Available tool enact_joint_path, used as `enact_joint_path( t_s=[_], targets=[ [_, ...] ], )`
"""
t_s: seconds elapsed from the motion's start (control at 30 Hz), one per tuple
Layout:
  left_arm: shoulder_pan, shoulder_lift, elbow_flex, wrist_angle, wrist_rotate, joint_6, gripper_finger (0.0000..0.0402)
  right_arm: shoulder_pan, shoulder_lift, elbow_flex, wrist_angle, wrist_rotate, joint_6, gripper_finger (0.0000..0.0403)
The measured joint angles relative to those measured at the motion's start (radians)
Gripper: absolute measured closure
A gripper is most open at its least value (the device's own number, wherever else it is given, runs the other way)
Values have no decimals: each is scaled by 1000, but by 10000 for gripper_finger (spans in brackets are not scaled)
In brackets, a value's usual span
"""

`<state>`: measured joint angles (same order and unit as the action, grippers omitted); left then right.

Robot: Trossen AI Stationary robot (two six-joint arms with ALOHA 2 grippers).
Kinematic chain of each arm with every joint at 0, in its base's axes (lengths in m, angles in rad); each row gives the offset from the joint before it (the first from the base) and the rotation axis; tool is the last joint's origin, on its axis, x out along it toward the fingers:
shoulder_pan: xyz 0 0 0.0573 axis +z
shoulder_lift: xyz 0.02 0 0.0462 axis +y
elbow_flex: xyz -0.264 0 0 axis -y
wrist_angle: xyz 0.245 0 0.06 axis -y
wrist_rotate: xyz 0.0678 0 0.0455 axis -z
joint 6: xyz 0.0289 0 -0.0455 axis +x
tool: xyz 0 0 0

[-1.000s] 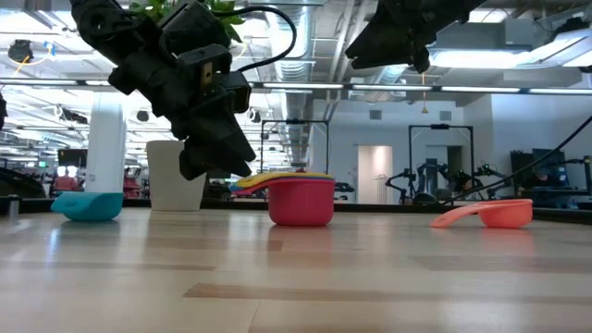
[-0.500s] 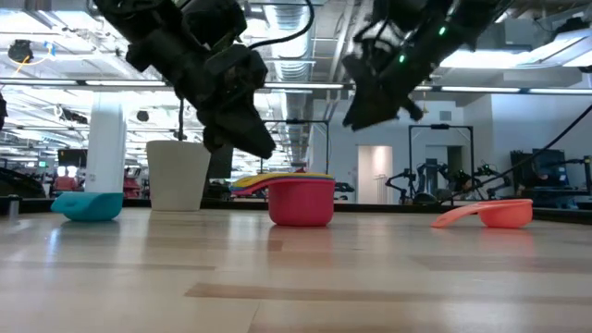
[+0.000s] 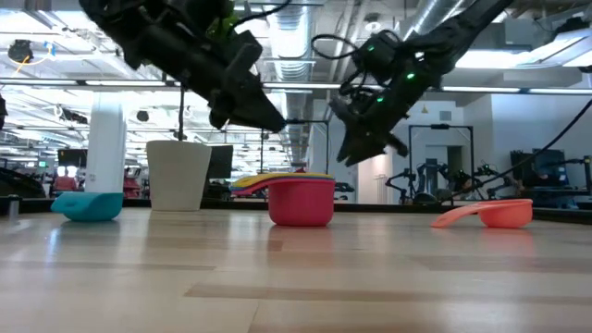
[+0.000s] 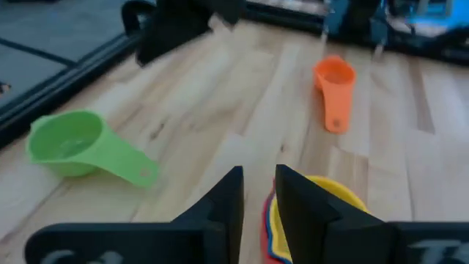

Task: Nest measuring cups in basket
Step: Stack the green measuring cup on the yellow measuring cup

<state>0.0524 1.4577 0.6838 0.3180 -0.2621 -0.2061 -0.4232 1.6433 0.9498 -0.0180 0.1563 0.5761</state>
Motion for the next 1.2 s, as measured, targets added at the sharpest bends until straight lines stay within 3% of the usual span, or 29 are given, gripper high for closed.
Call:
enact_joint_path(
  t_s=[0.13,0.53,1.0,1.2],
  targets=[
    [24,-17,-34,20,-14,-22,338,-6,62,96,-86,-49,-26,279],
    [15,-19,-34,-10,-34,-31,339,-18,220,340,-301,-59,-125,269],
    [5,-72,-33,-90,-79,-72,339,-81,376,474,-400,-135,-168,270],
    [5,-71,-33,-152,-112,-82,339,-99,377,478,-370,-134,-170,275]
  ],
)
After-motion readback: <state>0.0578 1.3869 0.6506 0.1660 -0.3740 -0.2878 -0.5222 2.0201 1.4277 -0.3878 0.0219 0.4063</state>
